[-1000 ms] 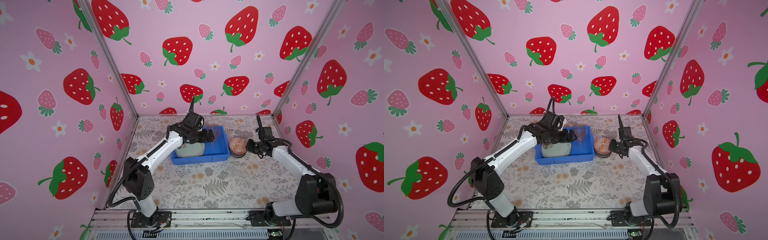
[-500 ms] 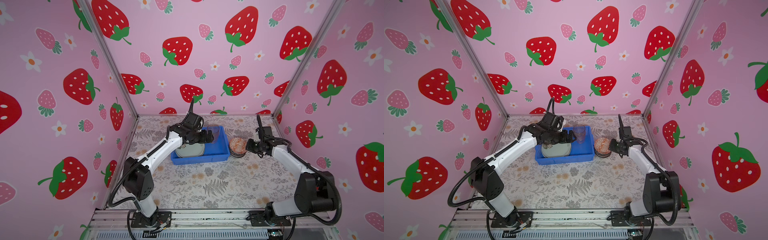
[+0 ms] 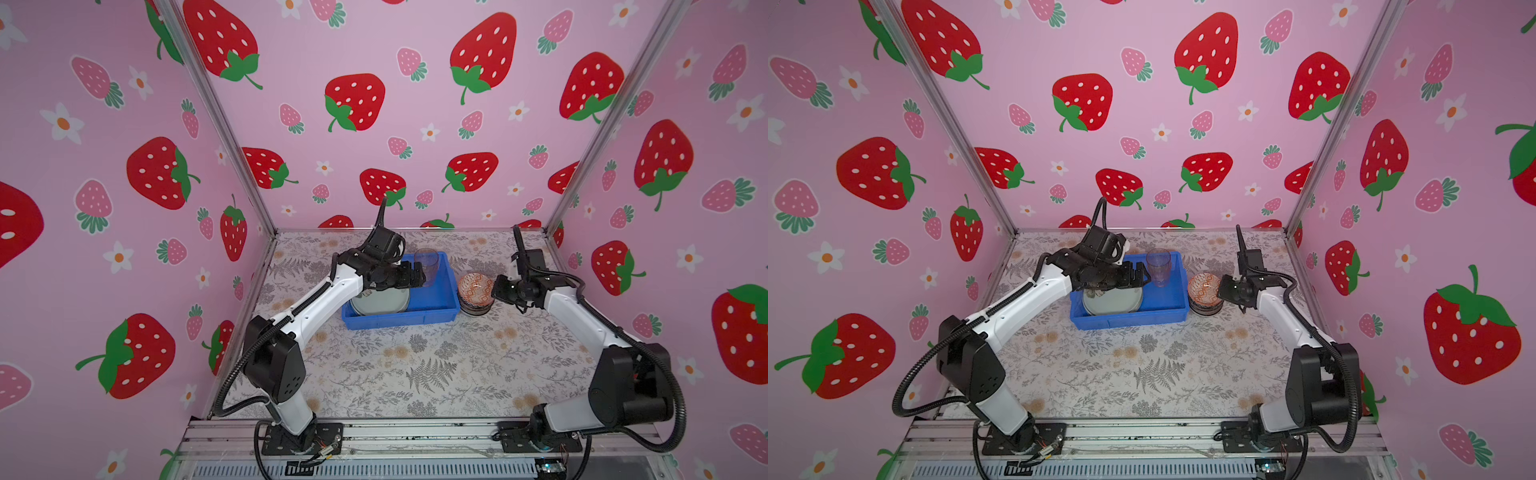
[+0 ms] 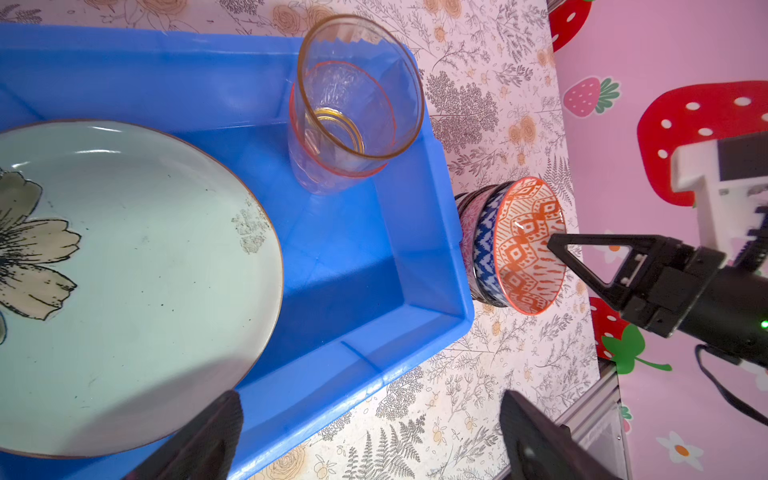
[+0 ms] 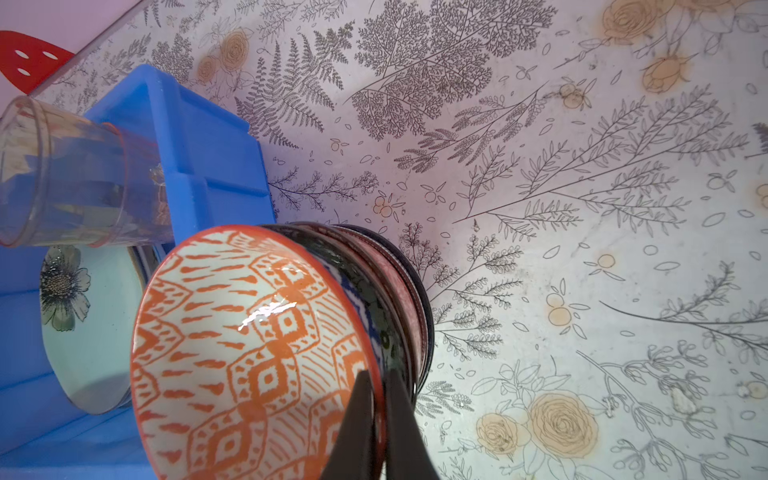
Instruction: Place the mixed dishes into the plastic bin
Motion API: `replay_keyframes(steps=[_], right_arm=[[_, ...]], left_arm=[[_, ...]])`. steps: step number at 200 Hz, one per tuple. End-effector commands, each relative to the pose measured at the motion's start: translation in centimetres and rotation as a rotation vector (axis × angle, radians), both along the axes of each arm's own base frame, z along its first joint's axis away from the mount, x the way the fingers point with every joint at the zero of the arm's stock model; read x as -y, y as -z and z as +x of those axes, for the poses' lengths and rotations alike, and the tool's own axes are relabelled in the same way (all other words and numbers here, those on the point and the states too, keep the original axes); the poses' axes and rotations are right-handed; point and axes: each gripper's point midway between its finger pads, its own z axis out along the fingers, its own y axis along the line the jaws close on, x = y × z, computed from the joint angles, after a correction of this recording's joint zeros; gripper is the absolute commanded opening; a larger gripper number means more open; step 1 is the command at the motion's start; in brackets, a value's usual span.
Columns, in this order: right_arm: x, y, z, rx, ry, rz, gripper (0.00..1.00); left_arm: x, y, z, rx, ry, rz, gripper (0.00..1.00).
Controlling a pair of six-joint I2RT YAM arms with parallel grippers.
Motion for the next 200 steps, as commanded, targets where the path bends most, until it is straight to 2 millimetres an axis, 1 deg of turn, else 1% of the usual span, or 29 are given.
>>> replay_keyframes(steps=[1, 23, 47, 70, 103, 137, 165, 200], right_arm=[[-0.2, -2.9, 0.6, 0.077, -0.015, 0.008, 0.0], [-0.1, -3.0, 0.5, 0.079, -0.016, 0.002, 0.0], [0.0, -3.0, 0.4, 0.078, -0.026, -0.007, 0.0], [-0.1, -3.5, 0.4, 0.082, -0.036, -0.015, 0.0], [0.2, -4.7, 0.3, 0.102, -0.042, -0.032, 0.0], [0.2, -5.8, 0.3, 0.114, -0.063, -0.044, 0.0], [-0.3, -6.4, 0.1, 0.119, -0.084, -0.032, 0.0], [-1.2, -6.6, -0.2, 0.119, -0.11, -0.022, 0.0]], left_arm=[[-0.5, -0.8, -0.1, 0.02, -0.011, -0.003, 0.99], [-0.3, -0.5, -0.1, 0.006, -0.009, -0.006, 0.99], [0.5, -0.3, -0.2, -0.01, 0.0, -0.023, 0.99], [2.1, -0.4, -0.2, -0.008, 0.025, -0.013, 0.99], [4.1, -0.5, -0.1, 0.011, 0.054, 0.034, 0.99], [6.4, -0.9, 0.5, 0.019, 0.074, 0.014, 0.99], [8.5, -1.0, 0.7, 0.017, 0.096, -0.005, 0.99], [10.3, -0.9, 0.8, 0.004, 0.102, -0.033, 0.99]])
